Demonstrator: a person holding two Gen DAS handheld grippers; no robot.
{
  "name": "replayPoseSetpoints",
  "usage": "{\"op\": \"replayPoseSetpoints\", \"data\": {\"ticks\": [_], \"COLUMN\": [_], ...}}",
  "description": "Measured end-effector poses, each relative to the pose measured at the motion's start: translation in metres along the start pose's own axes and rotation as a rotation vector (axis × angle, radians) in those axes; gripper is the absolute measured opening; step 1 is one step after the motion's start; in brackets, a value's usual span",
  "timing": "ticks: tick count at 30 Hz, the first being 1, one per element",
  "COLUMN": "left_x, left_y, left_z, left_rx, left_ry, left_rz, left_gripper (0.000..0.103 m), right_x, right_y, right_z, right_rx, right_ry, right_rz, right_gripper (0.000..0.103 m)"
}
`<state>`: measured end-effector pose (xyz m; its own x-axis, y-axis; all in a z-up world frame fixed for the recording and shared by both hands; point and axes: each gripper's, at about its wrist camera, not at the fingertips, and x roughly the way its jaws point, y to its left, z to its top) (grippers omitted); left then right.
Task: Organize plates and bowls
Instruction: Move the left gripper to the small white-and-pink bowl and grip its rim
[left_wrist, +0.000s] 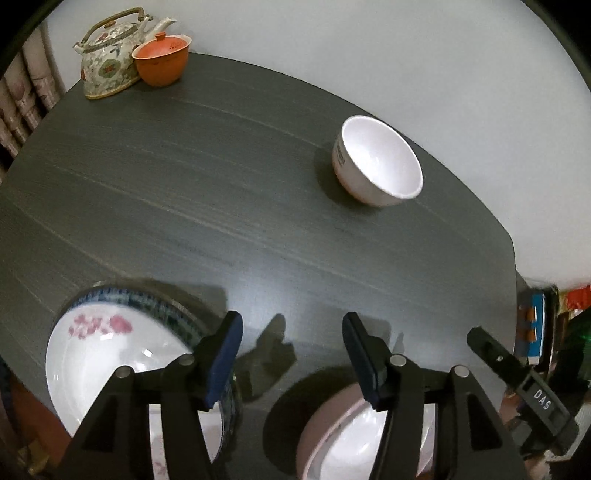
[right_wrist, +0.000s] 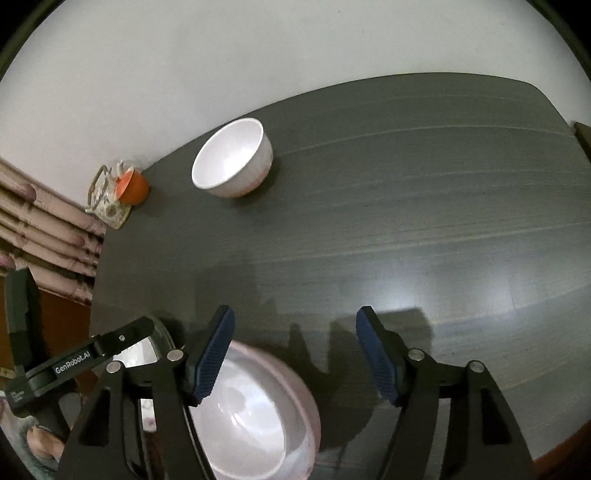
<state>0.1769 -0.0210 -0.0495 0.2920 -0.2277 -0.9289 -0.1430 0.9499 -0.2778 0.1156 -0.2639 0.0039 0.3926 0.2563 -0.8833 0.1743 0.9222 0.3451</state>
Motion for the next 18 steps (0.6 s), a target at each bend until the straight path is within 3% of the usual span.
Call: {"op": "replayPoseSetpoints", "data": {"ticks": [11,18], "left_x": [0.019,0.027], "left_y": [-0.007,-0.019], "left_z": [0.048,0.083], "left_rx": [-0.025,-0.051], "left_ry": [-0.019,-0.033], "left_rz": [0.022,-0.033], "left_gripper": [0.058,0.058], "right_x": [0.028,0.040], "right_y": [-0.008,-0.008], "right_z": [0.044,0.079], "right_rx": [-0.005,-0.011], "right_ry": [0.006,-0.002], "right_rz": [0.015,0.029], "right_gripper": [0.066,0.066]}}
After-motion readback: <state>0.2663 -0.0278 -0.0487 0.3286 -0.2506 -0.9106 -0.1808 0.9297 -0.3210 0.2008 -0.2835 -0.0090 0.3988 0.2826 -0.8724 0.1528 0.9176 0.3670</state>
